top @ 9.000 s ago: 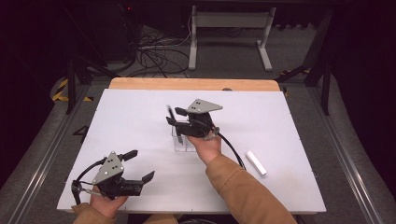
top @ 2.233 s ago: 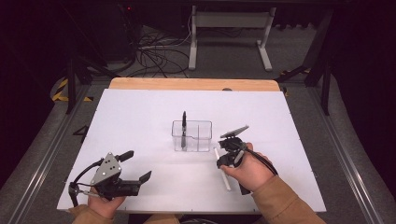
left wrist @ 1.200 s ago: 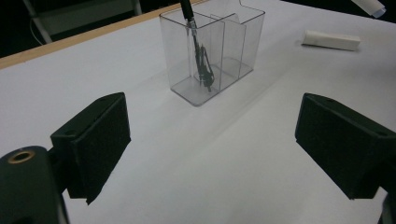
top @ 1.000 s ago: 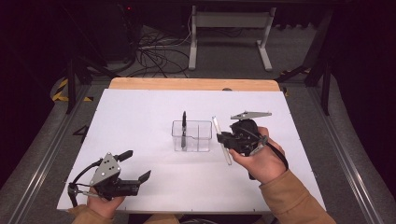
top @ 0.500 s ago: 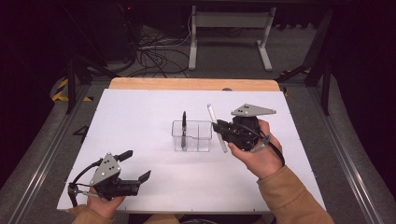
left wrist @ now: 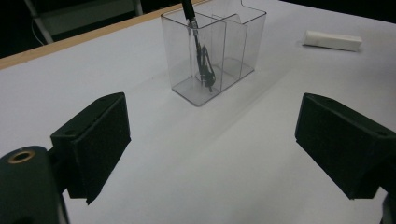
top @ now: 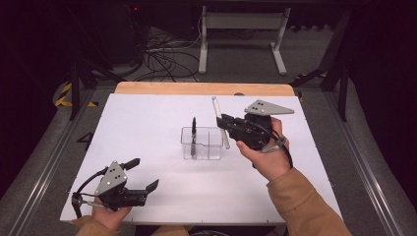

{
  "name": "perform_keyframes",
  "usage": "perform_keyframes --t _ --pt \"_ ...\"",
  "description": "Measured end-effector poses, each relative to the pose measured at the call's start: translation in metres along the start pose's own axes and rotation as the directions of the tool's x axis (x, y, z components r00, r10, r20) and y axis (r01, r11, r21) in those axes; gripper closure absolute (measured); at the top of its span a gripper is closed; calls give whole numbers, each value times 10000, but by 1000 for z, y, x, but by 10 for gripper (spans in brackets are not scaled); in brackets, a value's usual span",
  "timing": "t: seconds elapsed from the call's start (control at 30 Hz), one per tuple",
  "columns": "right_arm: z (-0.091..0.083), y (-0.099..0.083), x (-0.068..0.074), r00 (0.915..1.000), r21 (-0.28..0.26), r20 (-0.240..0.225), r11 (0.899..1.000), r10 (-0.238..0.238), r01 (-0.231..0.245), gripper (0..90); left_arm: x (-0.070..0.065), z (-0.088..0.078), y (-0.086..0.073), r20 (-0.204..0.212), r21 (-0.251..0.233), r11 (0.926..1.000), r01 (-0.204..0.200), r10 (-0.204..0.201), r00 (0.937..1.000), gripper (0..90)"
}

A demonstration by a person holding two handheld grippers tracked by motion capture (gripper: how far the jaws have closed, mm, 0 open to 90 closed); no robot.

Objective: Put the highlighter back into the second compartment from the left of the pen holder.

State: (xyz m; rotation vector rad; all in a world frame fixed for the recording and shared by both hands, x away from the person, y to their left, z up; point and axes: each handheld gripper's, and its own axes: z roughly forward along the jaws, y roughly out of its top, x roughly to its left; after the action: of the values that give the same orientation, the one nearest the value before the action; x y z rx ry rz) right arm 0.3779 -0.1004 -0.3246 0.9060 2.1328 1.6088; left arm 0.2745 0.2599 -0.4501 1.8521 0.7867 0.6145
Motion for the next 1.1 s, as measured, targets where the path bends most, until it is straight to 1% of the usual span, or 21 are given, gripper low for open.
perform_keyframes --t 0.13,0.17,0.3,0.4,0.47,0.6,0.77,0.8,0.93,0.97,1.1 --pt "6 3 0 9996 -236 -187 9995 191 -196 795 0 0 0 8 -7 10000 29 -29 10000 110" --pt "8 4 -1 9997 -324 -218 9994 87 -94 795 0 0 0 15 -3 10000 31 -31 10000 110" --pt "15 7 -1 9987 -514 -503 9987 -74 48 794 1 -1 0 12 -1 10000 5 -5 10000 111" --pt "21 8 -1 9986 -493 -486 9986 -215 191 794 1 0 0 21 13 10000 -10 10 10000 110" --pt "25 9 -2 9986 -571 -440 9980 -294 269 794 1 0 0 14 11 10000 -7 7 10000 110" --pt "32 10 -2 9985 -628 -453 9976 -303 275 794 1 -1 0 23 -1 10000 2 -2 10000 110" --pt "38 9 -1 9983 -566 -408 9976 -418 395 794 1 -1 0 20 -1 10000 14 -14 10000 110" --pt "39 9 -1 9984 -579 -419 9977 -367 342 794 1 -1 0 25 -5 10000 11 -11 10000 110" --pt "42 9 -1 9975 -672 -549 9969 -436 399 794 1 -1 0 21 -2 10000 4 -4 10000 110" --pt "44 8 -2 9967 -702 -633 9965 -502 457 794 1 -1 0 17 -3 10000 -4 4 10000 110" --pt "53 6 -3 9953 -805 -716 9949 -657 599 794 1 -1 0 -7 -20 10000 -45 45 10000 111"
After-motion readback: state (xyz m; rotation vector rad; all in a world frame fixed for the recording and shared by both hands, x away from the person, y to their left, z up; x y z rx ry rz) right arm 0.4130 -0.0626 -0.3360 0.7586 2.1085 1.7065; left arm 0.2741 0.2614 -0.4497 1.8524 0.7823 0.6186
